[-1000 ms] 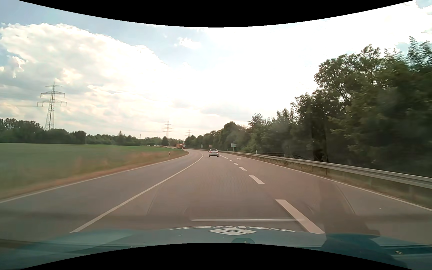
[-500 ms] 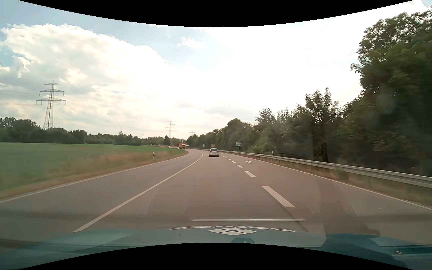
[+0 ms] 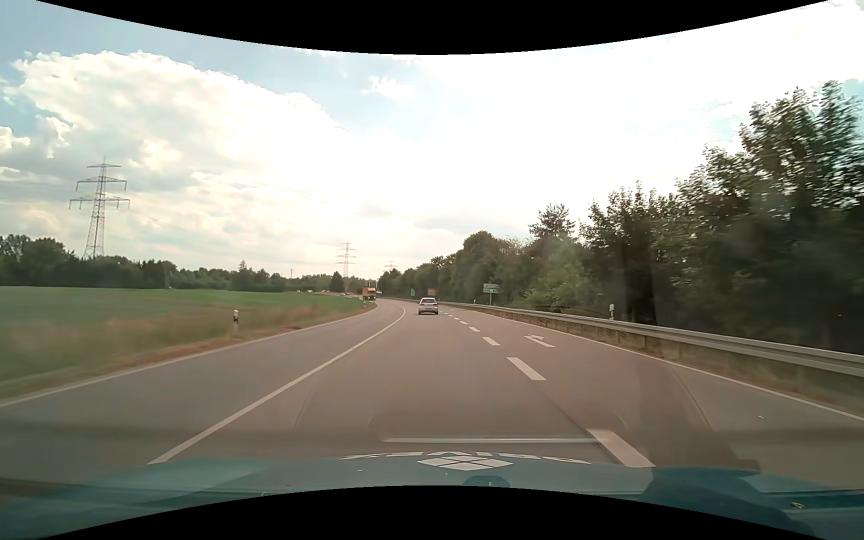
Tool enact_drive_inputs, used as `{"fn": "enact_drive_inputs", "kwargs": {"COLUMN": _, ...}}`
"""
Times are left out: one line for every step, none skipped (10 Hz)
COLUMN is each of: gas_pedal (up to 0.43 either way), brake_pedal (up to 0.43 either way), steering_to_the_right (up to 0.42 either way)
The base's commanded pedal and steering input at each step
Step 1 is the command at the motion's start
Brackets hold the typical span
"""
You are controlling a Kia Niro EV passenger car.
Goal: Follow the waypoints while adhering to traffic rules and regulations
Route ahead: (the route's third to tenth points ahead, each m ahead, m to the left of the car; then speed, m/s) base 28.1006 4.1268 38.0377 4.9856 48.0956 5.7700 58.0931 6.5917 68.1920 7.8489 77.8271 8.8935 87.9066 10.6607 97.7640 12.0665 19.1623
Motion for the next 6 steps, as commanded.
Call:
{"fn": "enact_drive_inputs", "kwargs": {"gas_pedal": 0.177, "brake_pedal": 0.0, "steering_to_the_right": -0.008}}
{"fn": "enact_drive_inputs", "kwargs": {"gas_pedal": 0.177, "brake_pedal": 0.0, "steering_to_the_right": -0.008}}
{"fn": "enact_drive_inputs", "kwargs": {"gas_pedal": 0.177, "brake_pedal": 0.0, "steering_to_the_right": -0.008}}
{"fn": "enact_drive_inputs", "kwargs": {"gas_pedal": 0.177, "brake_pedal": 0.0, "steering_to_the_right": -0.008}}
{"fn": "enact_drive_inputs", "kwargs": {"gas_pedal": 0.177, "brake_pedal": 0.0, "steering_to_the_right": -0.008}}
{"fn": "enact_drive_inputs", "kwargs": {"gas_pedal": 0.177, "brake_pedal": 0.0, "steering_to_the_right": -0.009}}
